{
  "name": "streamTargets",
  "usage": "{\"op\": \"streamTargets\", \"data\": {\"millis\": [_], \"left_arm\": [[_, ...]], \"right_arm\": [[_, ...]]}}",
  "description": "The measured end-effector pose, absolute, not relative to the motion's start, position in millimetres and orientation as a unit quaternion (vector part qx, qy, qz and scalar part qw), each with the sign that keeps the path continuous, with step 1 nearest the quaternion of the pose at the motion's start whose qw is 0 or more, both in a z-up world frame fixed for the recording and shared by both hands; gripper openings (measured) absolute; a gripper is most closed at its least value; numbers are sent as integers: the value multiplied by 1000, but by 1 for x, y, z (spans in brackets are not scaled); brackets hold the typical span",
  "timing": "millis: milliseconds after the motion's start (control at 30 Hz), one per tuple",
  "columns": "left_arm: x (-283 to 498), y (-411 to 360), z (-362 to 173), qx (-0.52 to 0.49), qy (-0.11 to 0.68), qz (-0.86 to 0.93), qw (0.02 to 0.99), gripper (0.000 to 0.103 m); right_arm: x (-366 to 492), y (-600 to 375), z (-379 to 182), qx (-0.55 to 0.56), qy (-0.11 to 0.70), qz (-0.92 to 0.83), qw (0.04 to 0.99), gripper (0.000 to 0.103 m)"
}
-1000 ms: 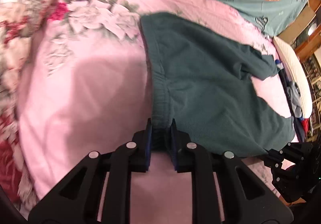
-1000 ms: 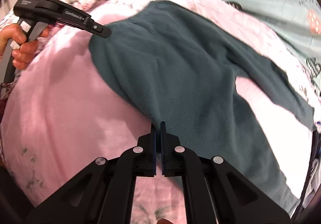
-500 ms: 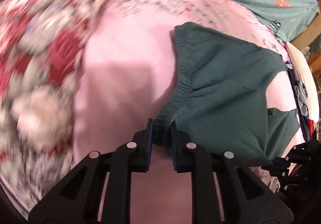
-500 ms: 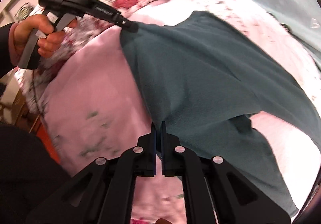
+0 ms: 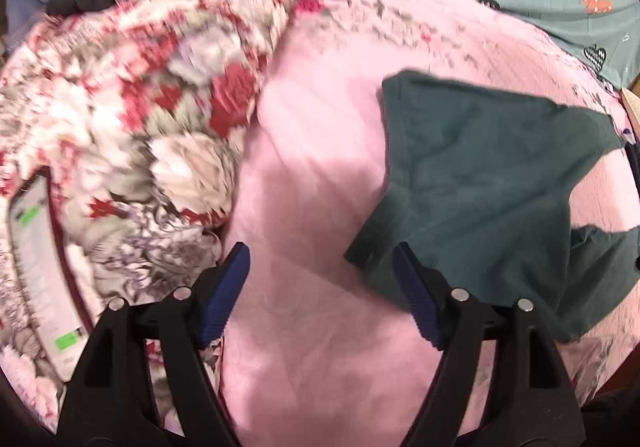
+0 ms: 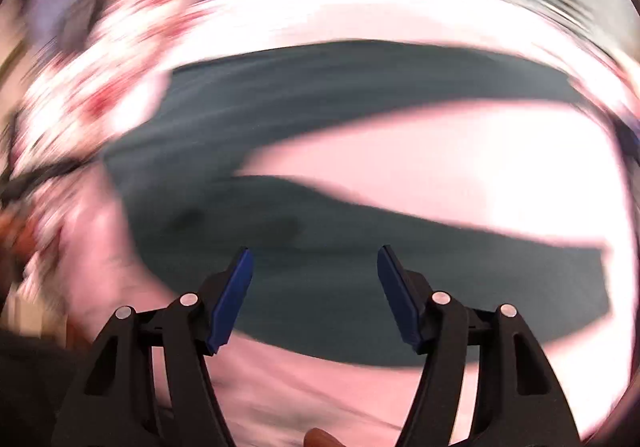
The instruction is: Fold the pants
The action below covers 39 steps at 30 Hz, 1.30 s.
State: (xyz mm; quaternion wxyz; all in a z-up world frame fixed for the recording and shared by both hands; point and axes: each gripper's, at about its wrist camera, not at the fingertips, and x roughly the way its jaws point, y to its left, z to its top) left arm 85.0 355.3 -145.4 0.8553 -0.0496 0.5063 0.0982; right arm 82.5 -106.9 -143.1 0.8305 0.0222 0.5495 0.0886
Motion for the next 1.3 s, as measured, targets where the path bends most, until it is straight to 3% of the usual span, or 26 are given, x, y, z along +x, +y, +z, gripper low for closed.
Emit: {"op": "streamTargets", "data": {"millis": [167,300,333,367,400,433,467,800,900,933,1000,1033,1133,1300], "left_arm": [[75,321,-120,-50,486,108,866,82],[70,292,-109,-34,484,120,866,83],[68,288,-106,-34,483,123,866,84],[65,282,-101,-35,481,127,867,84],[62,280,-100,-34,480,131,867,85],[59,278,-97,-32,479,137,866,86],[57,277,-94,-29,480,147,865,86],[53,292,-91,-33,496,194,846,86],[58,296,-104,-30,511,187,839,86],[59,296,-108,-26,515,185,837,86],[61,298,-117,-17,520,173,836,85],[64,299,-123,-11,522,166,836,84],[75,303,-142,1,535,136,834,71],[97,305,-169,1,552,30,834,66]], "right_arm": [[76,-274,-164,156,550,-128,810,65],[84,-309,-197,201,566,-126,790,62],[86,-304,-201,194,570,-114,790,51],[90,-297,-204,168,569,-113,797,50],[94,-292,-204,139,565,-110,806,31],[97,-284,-203,118,563,-97,812,6],[98,-280,-201,118,562,-87,814,3],[31,-374,-176,126,531,-191,816,3],[26,-381,-191,126,574,-207,782,15],[25,-379,-188,123,573,-217,780,27],[21,-360,-170,115,545,-239,796,44],[22,-349,-163,105,533,-237,805,47],[35,-278,-139,38,498,-161,851,48],[56,-131,-128,-48,478,95,872,48]]}}
